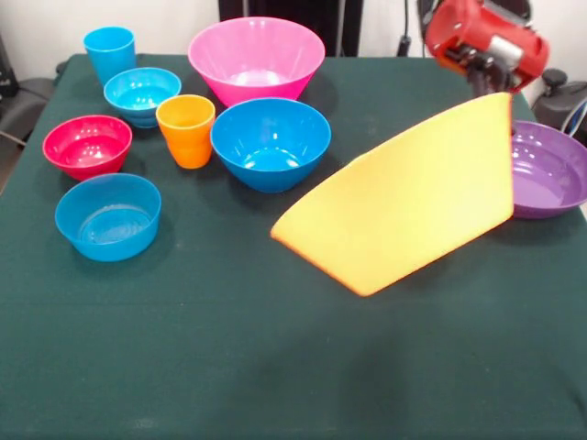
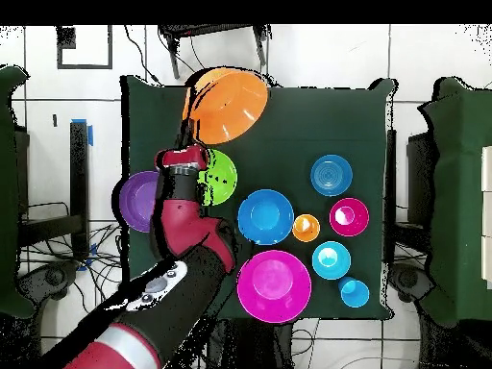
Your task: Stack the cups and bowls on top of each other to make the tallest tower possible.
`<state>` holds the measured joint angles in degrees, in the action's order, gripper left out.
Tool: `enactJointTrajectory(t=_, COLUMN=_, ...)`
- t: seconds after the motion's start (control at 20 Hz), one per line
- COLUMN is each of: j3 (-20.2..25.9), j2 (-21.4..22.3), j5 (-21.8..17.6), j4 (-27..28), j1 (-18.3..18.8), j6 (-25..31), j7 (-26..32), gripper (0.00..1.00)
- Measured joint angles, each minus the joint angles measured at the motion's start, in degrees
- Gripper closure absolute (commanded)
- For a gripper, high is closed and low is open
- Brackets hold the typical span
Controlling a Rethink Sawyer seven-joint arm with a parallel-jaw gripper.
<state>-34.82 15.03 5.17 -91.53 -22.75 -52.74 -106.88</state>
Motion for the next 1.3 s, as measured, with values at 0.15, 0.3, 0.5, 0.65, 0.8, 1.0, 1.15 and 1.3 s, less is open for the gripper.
enactJointTrajectory(t=0.15, j3=1.8, j2=-0.1, j5=-0.1, j4=0.0, j1=2.3, j6=-1.8, j7=-2.3, gripper=1.00)
enactJointTrajectory(t=0.3, j3=4.2, j2=0.8, j5=-0.1, j4=0.0, j1=5.1, j6=-1.7, j7=-6.0, gripper=1.00)
enactJointTrajectory(t=0.5, j3=6.8, j2=2.0, j5=-0.4, j4=0.0, j1=8.3, j6=-1.8, j7=-11.2, gripper=1.00)
enactJointTrajectory(t=0.65, j3=8.0, j2=2.4, j5=-0.4, j4=0.0, j1=10.2, j6=-2.5, j7=-15.0, gripper=1.00)
enactJointTrajectory(t=0.8, j3=9.0, j2=2.2, j5=-0.5, j4=0.1, j1=12.1, j6=-4.6, j7=-18.3, gripper=1.00)
enactJointTrajectory(t=1.0, j3=11.3, j2=0.0, j5=-3.6, j4=2.1, j1=14.9, j6=-8.3, j7=-22.0, gripper=1.00)
enactJointTrajectory(t=1.15, j3=11.7, j2=-0.5, j5=-4.6, j4=2.6, j1=15.3, j6=-8.8, j7=-22.4, gripper=1.00)
enactJointTrajectory(t=1.3, j3=13.1, j2=-2.4, j5=-7.8, j4=4.0, j1=15.9, j6=-8.9, j7=-22.7, gripper=1.00)
